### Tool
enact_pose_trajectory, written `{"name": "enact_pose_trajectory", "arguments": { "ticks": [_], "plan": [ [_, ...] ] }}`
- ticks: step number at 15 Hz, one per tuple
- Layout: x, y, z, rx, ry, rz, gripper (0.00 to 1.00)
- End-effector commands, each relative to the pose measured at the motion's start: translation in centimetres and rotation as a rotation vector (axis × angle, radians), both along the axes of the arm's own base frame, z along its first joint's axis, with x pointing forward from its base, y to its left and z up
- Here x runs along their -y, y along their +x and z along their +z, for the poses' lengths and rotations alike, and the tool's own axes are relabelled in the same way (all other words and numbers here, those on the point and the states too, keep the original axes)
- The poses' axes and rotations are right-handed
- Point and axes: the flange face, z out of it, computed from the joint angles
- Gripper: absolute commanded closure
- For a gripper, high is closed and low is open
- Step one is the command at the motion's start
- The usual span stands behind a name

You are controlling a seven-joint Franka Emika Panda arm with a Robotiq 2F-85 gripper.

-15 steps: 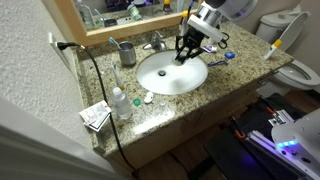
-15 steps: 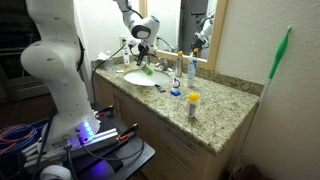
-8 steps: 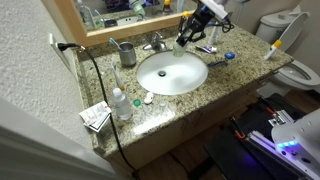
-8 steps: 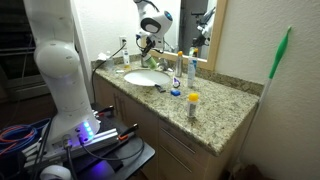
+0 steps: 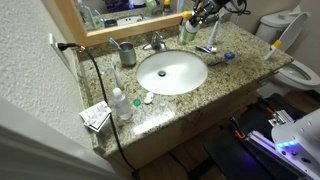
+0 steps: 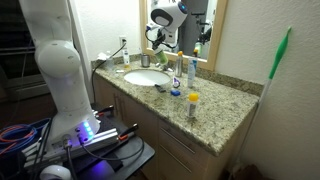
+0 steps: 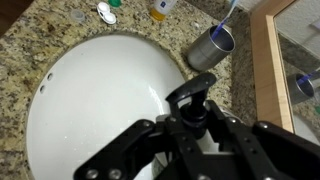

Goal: Remove the pump bottle from the sink and place it on the right side of the countertop

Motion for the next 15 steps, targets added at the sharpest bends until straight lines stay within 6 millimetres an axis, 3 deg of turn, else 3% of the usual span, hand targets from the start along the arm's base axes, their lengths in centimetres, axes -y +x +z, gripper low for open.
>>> {"name": "enact_pose_trajectory", "arguments": {
  "ticks": [1, 6, 7, 8, 9, 10, 11, 15],
  "plan": [
    [3.7, 0.5, -1.8, -0.037, 0.152, -0.104, 0.92],
    [9.6, -0.8, -6.1, -0.036, 0.302, -0.381, 0.92],
    [10.3, -1.3, -7.1, -0.044, 0.336, -0.437, 0.92],
    [9.5, -0.3, -6.2, -0.057, 0.289, -0.366, 0.92],
    [10.0, -0.6, -6.8, -0.061, 0.293, -0.382, 0.70],
    [10.1, -0.7, -7.0, -0.065, 0.290, -0.381, 0.70],
    [10.0, -0.6, -7.0, -0.066, 0.290, -0.378, 0.92],
    [11.5, 0.3, -9.9, -0.188, 0.373, -0.490, 0.92]
  ]
}}
